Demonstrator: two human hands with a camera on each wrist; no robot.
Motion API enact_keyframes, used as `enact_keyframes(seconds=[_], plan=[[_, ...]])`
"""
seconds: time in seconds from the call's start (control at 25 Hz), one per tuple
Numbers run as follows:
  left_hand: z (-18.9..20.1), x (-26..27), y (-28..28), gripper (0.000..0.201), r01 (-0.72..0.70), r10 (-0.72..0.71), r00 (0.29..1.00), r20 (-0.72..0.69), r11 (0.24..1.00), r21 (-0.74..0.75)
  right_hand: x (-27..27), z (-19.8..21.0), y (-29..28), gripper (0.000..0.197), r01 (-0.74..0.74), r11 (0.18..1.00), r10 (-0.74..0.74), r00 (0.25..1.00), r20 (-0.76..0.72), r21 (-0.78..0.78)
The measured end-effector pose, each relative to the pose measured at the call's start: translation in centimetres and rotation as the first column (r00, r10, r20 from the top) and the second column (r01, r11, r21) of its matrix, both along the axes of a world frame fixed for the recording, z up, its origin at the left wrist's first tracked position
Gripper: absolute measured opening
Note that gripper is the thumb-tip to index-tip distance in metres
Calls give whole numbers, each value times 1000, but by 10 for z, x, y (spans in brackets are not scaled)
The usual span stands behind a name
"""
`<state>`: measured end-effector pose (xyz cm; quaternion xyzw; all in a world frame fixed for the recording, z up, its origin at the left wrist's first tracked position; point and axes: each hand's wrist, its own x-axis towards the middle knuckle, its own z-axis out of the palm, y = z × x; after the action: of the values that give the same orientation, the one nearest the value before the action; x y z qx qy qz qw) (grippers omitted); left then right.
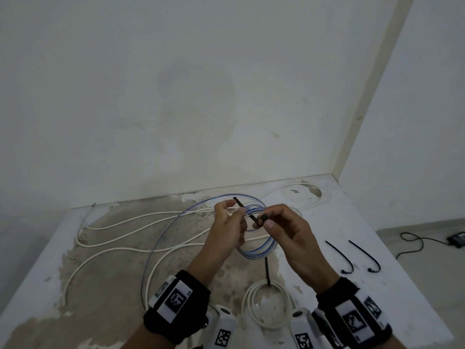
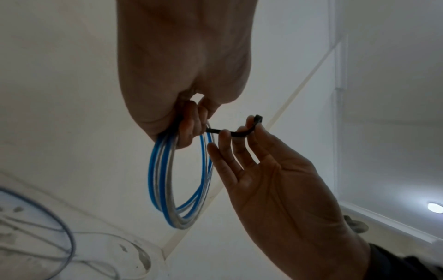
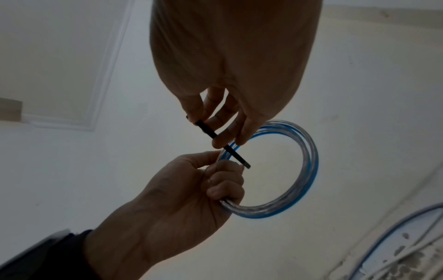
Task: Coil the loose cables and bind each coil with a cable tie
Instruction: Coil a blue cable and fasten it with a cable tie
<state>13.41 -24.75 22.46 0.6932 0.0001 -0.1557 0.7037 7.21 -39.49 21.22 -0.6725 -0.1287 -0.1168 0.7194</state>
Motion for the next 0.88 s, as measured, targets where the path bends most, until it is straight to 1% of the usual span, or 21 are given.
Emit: enact_keyframes(seconds=[0.04,0.08,0.16,0.24,0.32,0.36,0.44,0.52,0.6,0.68,0.8,0.88], plan=[[0,1,1,28,-1,1,1000,-4,1000,-13,0,-1,0,10,18,1000,-18,1000,-1,13],[0,1,2,28,12,-12,1000,2,1000,-15,-1,-2,0,10,27,999,-26,1000,-9,26],[2,1,3,9,92,-90,995,48,995,-32,-1,-3,1,11,19,999,-18,999,-27,34],[2,1,2,20,126,-122,989,87,991,-34,1,-3,2,12,12,999,-10,999,-50,32],[-1,1,1,16,103,-99,987,126,994,-23,4,-1,3,14,26,999,-22,996,-82,46],[-3,0,0,16,94,-94,981,171,996,9,6,1,4,14,42,997,-36,994,-98,59],[-7,-1,-1,18,112,-137,956,260,988,108,11,4,6,13,110,992,-102,987,-125,55],[-9,-2,-2,24,122,-171,935,309,978,170,14,7,8,13,192,979,-180,971,-156,64],[-7,-2,-4,29,115,-156,940,302,982,150,16,7,10,14,248,961,-223,956,-189,120],[-3,-2,-5,30,114,-133,954,268,990,84,15,8,12,15,268,953,-241,953,-182,143],[3,-3,-6,29,119,-116,979,168,993,-12,12,10,14,16,282,946,-260,954,-148,161],[7,-4,-7,28,129,-123,986,114,991,-44,12,11,15,17,304,938,-282,949,-143,169]])
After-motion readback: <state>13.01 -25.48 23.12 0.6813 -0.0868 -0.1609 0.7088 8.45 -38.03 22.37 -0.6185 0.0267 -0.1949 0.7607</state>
